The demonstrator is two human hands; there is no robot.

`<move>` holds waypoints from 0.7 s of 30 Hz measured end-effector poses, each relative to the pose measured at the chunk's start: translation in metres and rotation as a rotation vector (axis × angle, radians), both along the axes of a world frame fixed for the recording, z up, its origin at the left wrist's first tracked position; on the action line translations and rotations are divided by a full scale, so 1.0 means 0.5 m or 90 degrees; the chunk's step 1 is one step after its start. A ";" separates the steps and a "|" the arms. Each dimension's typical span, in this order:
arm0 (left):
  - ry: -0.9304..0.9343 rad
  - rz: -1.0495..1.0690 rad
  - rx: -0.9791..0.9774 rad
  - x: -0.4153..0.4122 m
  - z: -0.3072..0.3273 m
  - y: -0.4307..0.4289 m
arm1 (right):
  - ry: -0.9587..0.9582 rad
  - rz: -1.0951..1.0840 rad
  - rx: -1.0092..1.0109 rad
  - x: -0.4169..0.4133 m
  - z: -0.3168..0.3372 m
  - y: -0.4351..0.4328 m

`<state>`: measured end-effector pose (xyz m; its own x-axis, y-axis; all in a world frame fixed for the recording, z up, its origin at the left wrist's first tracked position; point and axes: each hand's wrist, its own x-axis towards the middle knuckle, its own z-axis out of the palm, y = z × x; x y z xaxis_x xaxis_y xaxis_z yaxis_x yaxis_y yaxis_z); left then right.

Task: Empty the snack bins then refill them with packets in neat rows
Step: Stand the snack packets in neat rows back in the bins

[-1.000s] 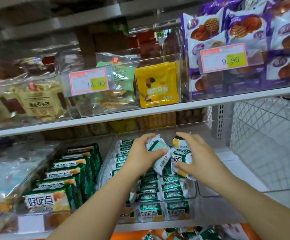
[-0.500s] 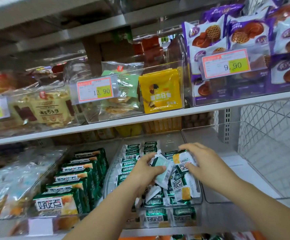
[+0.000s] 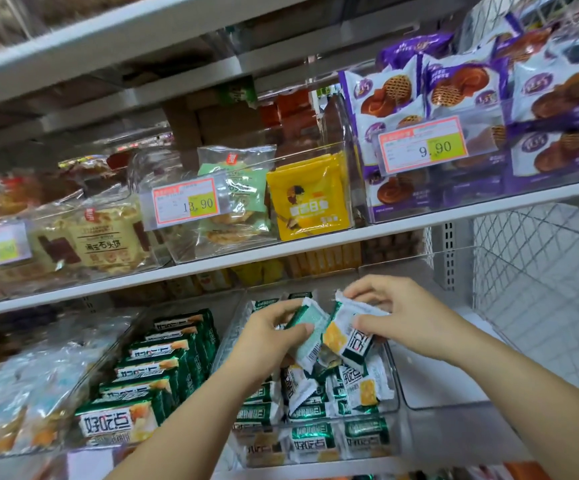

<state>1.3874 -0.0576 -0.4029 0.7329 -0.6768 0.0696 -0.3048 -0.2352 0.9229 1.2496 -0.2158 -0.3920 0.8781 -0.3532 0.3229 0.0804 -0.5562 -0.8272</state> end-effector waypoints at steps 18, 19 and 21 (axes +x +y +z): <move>-0.605 -0.024 0.087 -0.025 0.014 0.029 | 0.036 0.046 0.084 -0.020 0.015 -0.013; -0.597 -0.023 0.076 -0.028 0.011 0.028 | 0.044 0.059 0.078 -0.018 0.010 -0.009; -0.564 -0.029 0.053 -0.037 0.007 0.030 | 0.048 0.072 0.079 -0.014 0.004 -0.007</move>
<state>1.3689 -0.0425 -0.3992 0.4060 -0.7319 0.5473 -0.9089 -0.2611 0.3251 1.2424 -0.2193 -0.3902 0.9344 -0.2839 0.2150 0.0719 -0.4409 -0.8947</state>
